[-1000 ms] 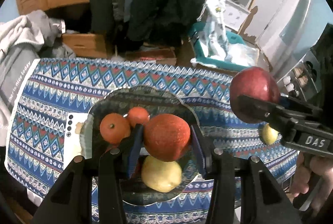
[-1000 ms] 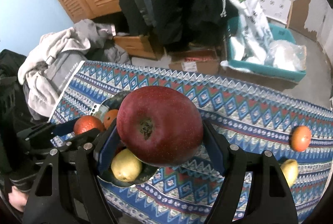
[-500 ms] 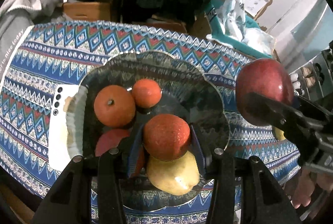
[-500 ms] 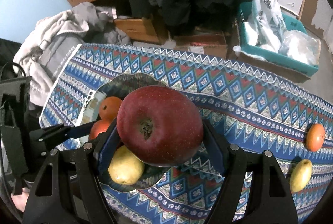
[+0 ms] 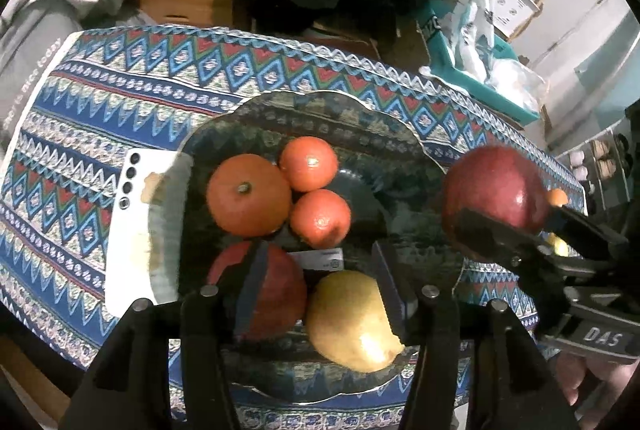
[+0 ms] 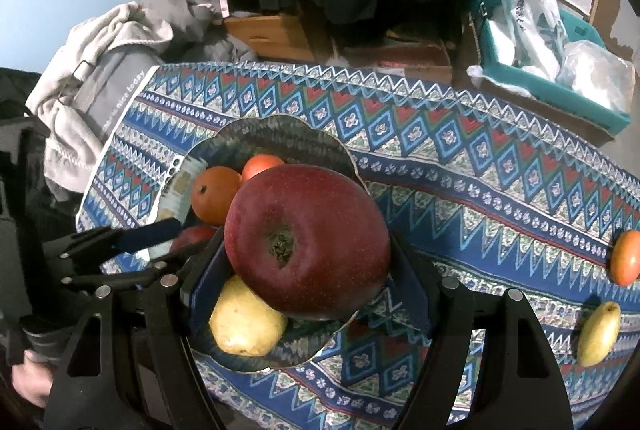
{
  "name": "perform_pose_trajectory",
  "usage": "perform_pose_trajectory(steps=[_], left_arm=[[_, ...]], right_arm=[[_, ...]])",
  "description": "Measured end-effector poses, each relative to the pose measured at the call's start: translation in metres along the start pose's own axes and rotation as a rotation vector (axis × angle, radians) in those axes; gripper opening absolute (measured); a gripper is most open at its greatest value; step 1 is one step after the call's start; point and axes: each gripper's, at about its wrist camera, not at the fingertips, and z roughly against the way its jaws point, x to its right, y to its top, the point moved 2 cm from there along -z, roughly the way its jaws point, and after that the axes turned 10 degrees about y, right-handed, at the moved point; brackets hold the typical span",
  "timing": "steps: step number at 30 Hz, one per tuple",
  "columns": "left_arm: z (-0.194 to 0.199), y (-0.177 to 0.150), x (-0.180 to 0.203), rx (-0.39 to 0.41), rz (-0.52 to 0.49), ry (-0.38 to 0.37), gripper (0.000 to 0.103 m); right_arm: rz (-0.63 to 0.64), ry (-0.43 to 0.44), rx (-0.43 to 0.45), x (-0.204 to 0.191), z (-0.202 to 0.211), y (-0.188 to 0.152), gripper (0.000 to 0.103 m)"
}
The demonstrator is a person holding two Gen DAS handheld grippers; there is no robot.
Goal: Organize fruits
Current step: 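Lower the orange onto the plate and open the left tool while the right tool releases the apple there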
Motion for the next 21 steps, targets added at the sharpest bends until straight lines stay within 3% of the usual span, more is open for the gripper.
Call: perform_pose_trajectory(steps=[8,21], left_arm=[[0.006,-0.001,-0.022,0.006,0.055,0.02,0.055],[0.016,-0.006,-0.032,0.029,0.067,0.045,0.055]], right_arm=[[0.011,0.016,-0.062,-0.007,-0.023,-0.007,0.076],[0.059,-0.039,-0.128,-0.008,-0.041,-0.02,0.078]])
